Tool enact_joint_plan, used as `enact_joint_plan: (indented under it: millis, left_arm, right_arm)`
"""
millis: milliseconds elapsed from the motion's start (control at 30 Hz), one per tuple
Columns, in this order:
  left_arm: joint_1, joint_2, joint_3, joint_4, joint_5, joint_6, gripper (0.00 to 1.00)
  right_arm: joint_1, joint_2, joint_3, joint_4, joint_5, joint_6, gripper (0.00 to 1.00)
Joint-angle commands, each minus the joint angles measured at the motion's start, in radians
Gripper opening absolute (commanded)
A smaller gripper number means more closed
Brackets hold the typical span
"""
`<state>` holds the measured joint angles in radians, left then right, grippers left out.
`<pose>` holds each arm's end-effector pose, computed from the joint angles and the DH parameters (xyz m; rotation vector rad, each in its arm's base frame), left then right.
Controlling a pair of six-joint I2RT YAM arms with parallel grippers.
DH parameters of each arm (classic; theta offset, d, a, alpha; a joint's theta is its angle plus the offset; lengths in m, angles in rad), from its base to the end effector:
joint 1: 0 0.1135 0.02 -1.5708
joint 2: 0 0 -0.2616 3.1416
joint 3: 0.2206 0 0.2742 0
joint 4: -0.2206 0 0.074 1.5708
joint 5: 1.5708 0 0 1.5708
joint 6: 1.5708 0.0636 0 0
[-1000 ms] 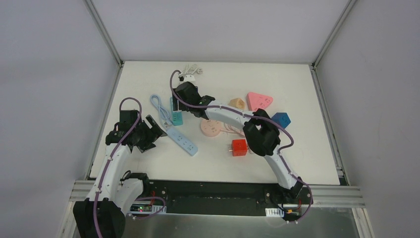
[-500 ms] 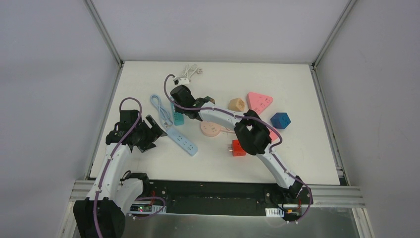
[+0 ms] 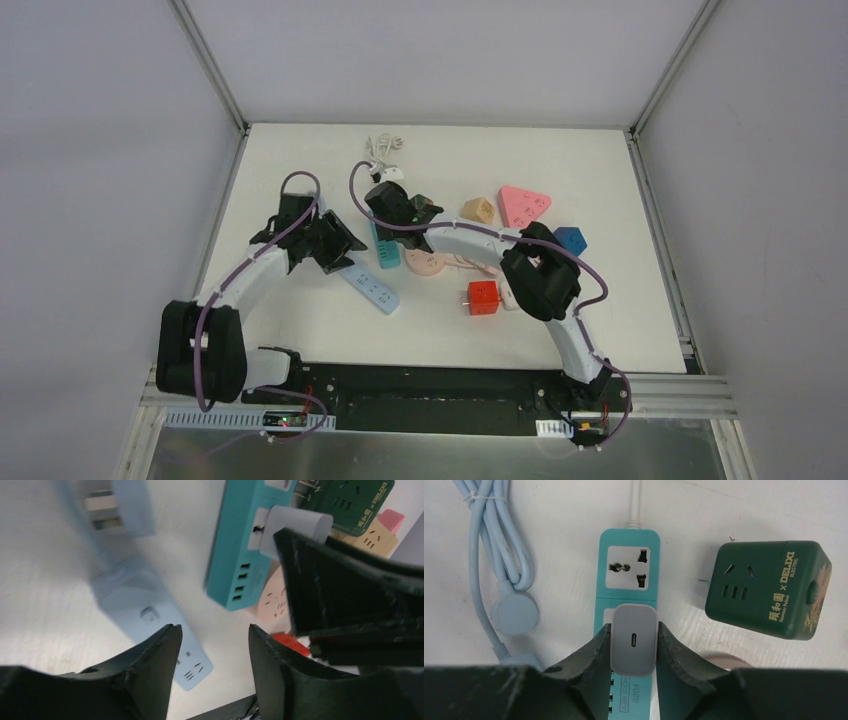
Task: Pull the plug off the socket
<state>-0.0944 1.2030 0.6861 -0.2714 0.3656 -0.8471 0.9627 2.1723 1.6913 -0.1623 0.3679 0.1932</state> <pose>0.2788 -0.0492 0.1829 -0.7311 2.3614 -0.8673 0.3271 0.4299 0.1786 -0.6263 2.0839 0.2543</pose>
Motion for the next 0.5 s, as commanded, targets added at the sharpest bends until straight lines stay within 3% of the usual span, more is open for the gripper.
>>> enact_joint_plan:
  millis: [0, 67, 267, 467]
  left_arm:
    - [-0.082, 0.156, 0.100, 0.172, -0.006, -0.060, 0.49]
    - [-0.091, 0.213, 0.109, 0.197, -0.041, -0.062, 0.40]
    - [-0.094, 0.305, 0.112, 0.289, -0.032, -0.056, 0.35]
    - [-0.096, 0.381, 0.113, 0.374, 0.026, -0.058, 0.36]
  right_arm:
    - [-0.001, -0.090, -0.024, -0.006, -0.039, 0.002, 0.29]
    - [-0.005, -0.088, -0.024, -0.016, -0.055, 0.013, 0.36]
    - [-0.012, -0.090, -0.035, -0.020, -0.076, 0.024, 0.42]
    - [-0.014, -0.082, -0.027, -0.022, -0.093, 0.028, 0.22]
